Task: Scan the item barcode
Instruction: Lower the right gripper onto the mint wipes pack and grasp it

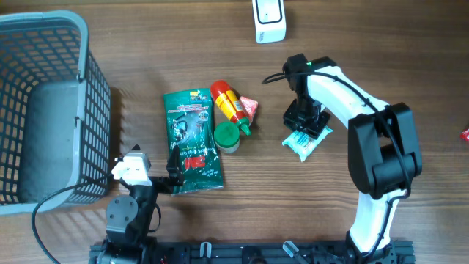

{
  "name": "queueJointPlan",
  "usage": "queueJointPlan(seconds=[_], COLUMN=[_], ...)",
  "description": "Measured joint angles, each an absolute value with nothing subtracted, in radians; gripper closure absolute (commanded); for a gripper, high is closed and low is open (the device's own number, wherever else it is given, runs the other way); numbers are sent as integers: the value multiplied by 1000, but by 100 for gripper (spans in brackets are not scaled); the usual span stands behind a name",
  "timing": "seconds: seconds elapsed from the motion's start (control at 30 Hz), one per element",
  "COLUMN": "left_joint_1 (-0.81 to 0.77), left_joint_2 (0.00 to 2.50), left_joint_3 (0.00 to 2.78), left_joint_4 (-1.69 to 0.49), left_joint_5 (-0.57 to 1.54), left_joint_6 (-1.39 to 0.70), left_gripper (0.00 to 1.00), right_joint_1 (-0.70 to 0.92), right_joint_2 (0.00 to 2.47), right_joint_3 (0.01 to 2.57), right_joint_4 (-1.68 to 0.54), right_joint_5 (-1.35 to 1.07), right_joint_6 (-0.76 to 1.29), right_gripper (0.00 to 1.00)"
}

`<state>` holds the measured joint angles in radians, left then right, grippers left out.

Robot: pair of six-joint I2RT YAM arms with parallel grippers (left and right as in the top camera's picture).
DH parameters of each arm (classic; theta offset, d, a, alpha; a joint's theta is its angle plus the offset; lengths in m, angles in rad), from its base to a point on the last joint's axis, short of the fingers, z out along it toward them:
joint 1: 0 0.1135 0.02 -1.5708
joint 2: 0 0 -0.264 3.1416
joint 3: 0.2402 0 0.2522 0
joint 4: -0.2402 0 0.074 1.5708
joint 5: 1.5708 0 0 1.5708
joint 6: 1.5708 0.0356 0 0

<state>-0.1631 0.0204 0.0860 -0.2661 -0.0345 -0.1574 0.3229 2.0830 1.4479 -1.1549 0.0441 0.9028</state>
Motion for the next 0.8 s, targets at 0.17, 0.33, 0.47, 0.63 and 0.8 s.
queueJointPlan(seconds=[0.17, 0.33, 0.47, 0.63, 0.8], left_joint_1=[-163, -163, -163, -163, -163], left_joint_2=[20, 20, 20, 20, 20], left_joint_3=[86, 86, 86, 86, 86], left_joint_4=[-266, -266, -266, -266, -266], left_joint_5=[-35, -35, -35, -35, -35], left_joint_6=[-157, -158, -157, -157, -157], left_gripper=[0, 0, 0, 0, 0], right_joint_1=[323, 313, 308, 307, 307], right_joint_2=[2085, 2096, 2096, 2096, 2096], right_joint_3=[1467, 1506, 1535, 1535, 1538], right_joint_4=[-1182, -1186, -1164, -1235, -1389], right_joint_5=[49, -62, -351, -713, -1029], right_joint_6=[915, 793, 596, 308, 2], right_gripper=[96, 96, 96, 96, 96])
